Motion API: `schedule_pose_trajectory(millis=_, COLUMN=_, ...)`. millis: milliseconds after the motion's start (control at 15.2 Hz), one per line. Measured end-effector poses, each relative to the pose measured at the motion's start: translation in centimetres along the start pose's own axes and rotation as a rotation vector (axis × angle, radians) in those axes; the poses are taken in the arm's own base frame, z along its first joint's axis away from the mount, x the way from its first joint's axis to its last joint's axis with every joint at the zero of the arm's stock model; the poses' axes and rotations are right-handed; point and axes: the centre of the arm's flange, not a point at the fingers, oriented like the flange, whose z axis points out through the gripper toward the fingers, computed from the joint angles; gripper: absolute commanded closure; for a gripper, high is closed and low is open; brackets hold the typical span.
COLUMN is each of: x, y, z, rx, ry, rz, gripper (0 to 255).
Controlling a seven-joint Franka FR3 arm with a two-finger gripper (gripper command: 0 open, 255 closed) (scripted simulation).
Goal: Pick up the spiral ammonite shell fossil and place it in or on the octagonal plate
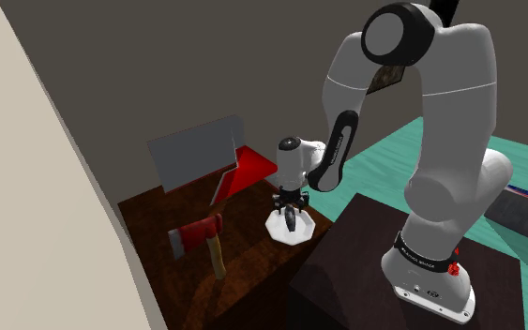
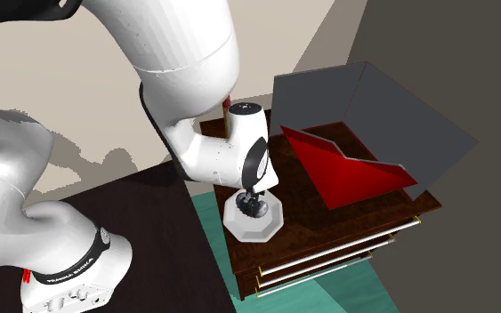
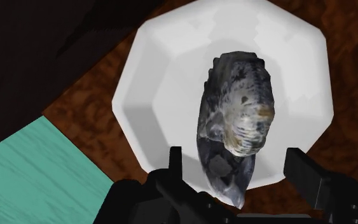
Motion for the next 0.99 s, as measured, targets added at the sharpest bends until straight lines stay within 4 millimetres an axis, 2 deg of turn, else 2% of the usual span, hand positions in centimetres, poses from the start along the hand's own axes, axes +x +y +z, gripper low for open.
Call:
schedule_pose_trajectory(millis=264, x=0.0, y=0.0, z=0.0, rx=0.000, ry=0.000, rz=0.000, gripper=0)
schedule_pose_trajectory(millis=594, x=-0.1, y=-0.2, z=-4.6, rx=0.001, ry=0.001, rz=-0.001, gripper=0)
schedule_pose_trajectory(millis=990, x=0.0, y=0.0, z=-5.0, rx=0.000, ry=0.000, rz=0.000, gripper=0)
